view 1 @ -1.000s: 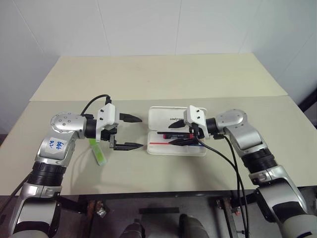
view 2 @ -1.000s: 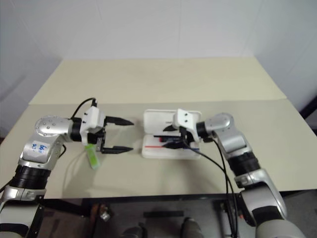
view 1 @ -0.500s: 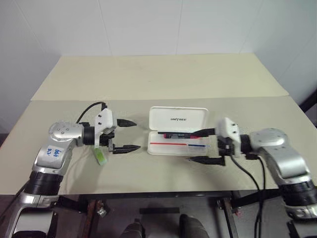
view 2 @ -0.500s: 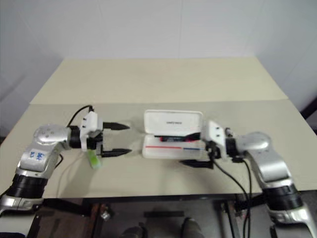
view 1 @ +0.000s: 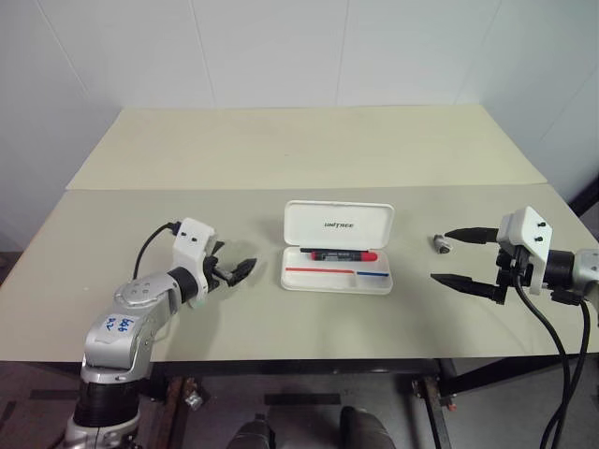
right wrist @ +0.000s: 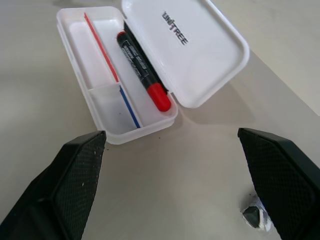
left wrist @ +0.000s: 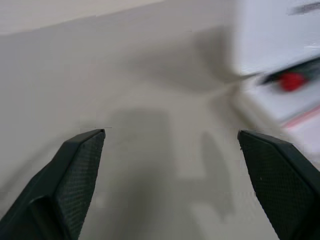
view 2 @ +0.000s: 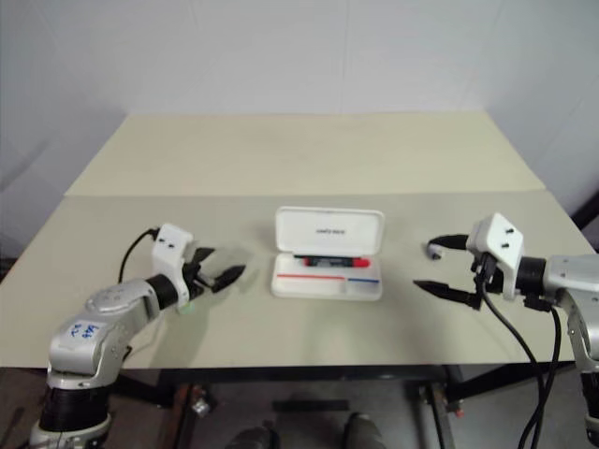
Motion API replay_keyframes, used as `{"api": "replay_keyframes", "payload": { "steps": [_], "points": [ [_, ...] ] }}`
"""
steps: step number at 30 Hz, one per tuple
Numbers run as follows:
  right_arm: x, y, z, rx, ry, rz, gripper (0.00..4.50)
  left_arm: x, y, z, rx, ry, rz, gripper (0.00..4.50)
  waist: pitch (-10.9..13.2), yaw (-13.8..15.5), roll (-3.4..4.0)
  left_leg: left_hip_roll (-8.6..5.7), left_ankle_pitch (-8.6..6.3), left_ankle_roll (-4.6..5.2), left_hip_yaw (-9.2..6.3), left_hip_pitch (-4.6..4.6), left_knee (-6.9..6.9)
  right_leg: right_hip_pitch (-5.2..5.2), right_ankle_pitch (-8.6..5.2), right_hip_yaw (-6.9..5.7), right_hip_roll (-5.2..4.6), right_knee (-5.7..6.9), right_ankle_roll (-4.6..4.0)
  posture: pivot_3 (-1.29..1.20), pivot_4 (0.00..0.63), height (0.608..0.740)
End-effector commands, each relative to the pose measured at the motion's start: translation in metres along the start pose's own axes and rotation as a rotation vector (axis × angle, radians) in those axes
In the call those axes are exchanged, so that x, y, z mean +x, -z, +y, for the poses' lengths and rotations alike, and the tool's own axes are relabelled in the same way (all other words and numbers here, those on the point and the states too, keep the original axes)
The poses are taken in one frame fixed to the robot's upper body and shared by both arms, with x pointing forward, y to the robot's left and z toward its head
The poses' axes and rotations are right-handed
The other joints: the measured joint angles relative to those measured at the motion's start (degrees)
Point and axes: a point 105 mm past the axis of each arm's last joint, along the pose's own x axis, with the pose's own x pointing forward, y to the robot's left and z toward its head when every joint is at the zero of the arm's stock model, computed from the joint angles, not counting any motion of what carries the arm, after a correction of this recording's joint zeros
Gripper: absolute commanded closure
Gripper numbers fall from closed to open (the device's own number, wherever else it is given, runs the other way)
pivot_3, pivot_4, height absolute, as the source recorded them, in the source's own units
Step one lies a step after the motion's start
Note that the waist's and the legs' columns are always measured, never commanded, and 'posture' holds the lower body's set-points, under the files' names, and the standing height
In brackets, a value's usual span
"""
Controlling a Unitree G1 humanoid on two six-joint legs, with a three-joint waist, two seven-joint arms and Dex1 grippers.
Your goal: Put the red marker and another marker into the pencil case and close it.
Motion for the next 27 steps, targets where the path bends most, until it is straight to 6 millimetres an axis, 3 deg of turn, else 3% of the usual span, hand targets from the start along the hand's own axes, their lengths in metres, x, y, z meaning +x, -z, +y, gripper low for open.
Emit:
{"api": "replay_keyframes", "payload": {
  "steps": [1, 9, 13, 16, 27],
  "points": [
    [-0.003, -0.011, -0.001, -0.032, 0.022, -0.038, 0.02, -0.013, -0.007, 0.014, 0.014, -0.164, -0.001, 0.0, 0.0, 0.1, -0.02, 0.02, 0.01, -0.01, 0.0, -0.01, 0.0, 0.0, 0.01, 0.0, 0.03, -0.01, -0.01, 0.0, 0.15, 0.74],
    [0.01, -0.01, 0.008, -0.005, -0.01, -0.064, 0.02, -0.035, -0.009, 0.029, 0.003, -0.417, 0.023, 0.0, 0.0, 0.2, -0.04, 0.05, -0.01, -0.07, 0.04, -0.03, 0.0, 0.0, 0.06, 0.03, 0.08, -0.13, -0.04, 0.0, 0.15, 0.74],
    [0.016, -0.01, 0.009, -0.004, -0.032, -0.07, 0.02, -0.047, 0.01, 0.03, -0.147, -0.51, 0.112, 0.0, 0.0, 0.2, -0.06, 0.08, -0.03, -0.09, 0.06, -0.04, 0.01, 0.0, 0.07, 0.06, 0.12, -0.17, -0.04, 0.0, 0.15, 0.74],
    [0.019, -0.012, 0.008, -0.008, -0.041, -0.076, 0.02, -0.052, 0.02, 0.027, -0.206, -0.53, 0.16, 0.0, 0.0, 0.2, -0.09, 0.1, -0.03, -0.09, 0.06, -0.05, 0.02, 0.01, 0.08, 0.05, 0.15, -0.19, -0.04, 0.0, 0.15, 0.74],
    [0.025, -0.023, 0.009, -0.033, -0.072, -0.102, 0.02, -0.051, 0.025, 0.022, -0.244, -0.527, 0.199, 0.0, 0.0, 0.2, -0.13, 0.23, -0.06, -0.19, 0.07, -0.05, 0.05, 0.01, 0.14, 0.05, 0.29, -0.25, -0.14, 0.0, 0.15, 0.74]
  ]
}}
